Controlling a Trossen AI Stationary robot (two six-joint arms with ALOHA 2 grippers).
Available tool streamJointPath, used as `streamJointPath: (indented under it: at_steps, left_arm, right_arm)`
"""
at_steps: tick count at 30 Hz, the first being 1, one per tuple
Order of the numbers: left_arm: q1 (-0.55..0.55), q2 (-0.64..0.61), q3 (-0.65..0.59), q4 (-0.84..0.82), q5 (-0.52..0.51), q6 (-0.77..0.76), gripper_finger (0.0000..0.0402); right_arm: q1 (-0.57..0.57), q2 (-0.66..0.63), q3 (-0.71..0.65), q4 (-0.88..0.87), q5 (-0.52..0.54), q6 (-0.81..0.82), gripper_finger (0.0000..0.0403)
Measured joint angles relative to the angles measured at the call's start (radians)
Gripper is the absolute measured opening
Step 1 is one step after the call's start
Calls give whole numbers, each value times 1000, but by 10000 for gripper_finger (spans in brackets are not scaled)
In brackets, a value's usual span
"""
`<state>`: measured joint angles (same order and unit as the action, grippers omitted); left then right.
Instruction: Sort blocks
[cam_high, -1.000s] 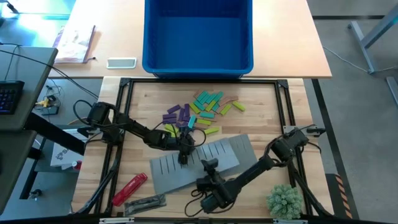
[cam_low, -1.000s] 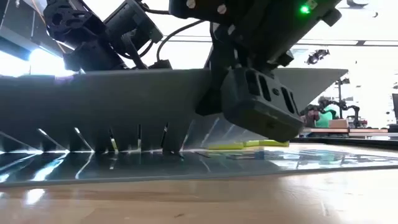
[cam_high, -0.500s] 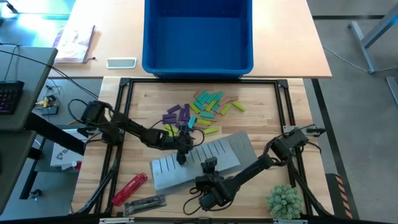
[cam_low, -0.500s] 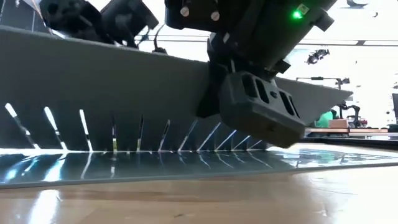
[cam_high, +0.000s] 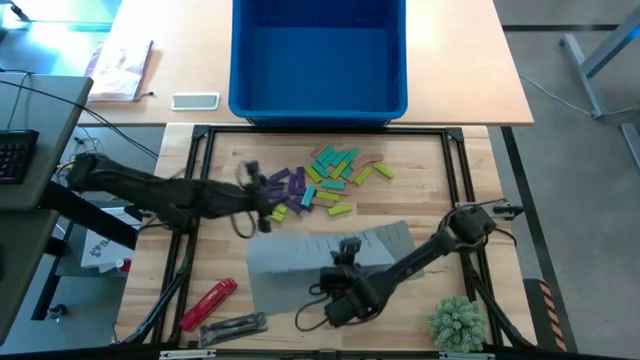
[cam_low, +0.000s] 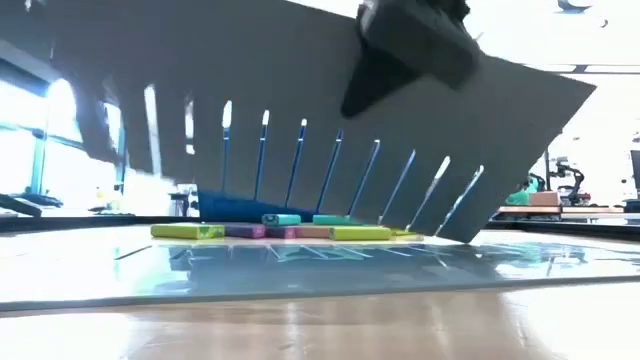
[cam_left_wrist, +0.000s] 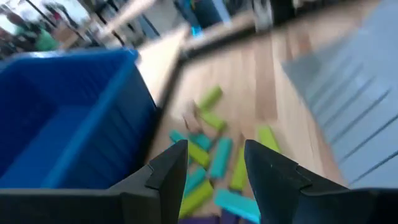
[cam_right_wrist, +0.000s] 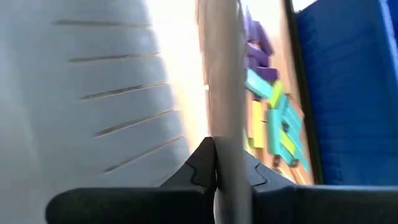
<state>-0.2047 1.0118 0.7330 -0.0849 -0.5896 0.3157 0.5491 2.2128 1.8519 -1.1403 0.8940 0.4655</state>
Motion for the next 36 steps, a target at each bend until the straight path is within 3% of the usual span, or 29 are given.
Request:
streamJointPath:
  at_steps: [4, 8, 15, 24, 32, 36]
  left_arm:
    - [-3, -144, 0, -14, 12, 5, 145]
    - [-13, -273, 0, -55, -61, 50, 145]
    - [-14, -437, 1, -101, -127, 44, 145]
    - [-14, -460, 2, -212, -128, -33, 145]
    - [-14, -442, 2, -255, -129, -68, 145]
    - [-14, -437, 2, -281, -128, -87, 145]
  right_arm:
    - [-33, -60, 0, -31, -30, 2, 0]
    - [-60, -120, 0, -61, -44, 14, 0]
    - [-136, -238, 0, -148, -27, 173, 0]
    - [-343, -350, 0, -64, -57, 293, 0]
    - [-518, -394, 0, 195, -36, 151, 0]
    - [-560, -403, 0, 333, -117, 29, 0]
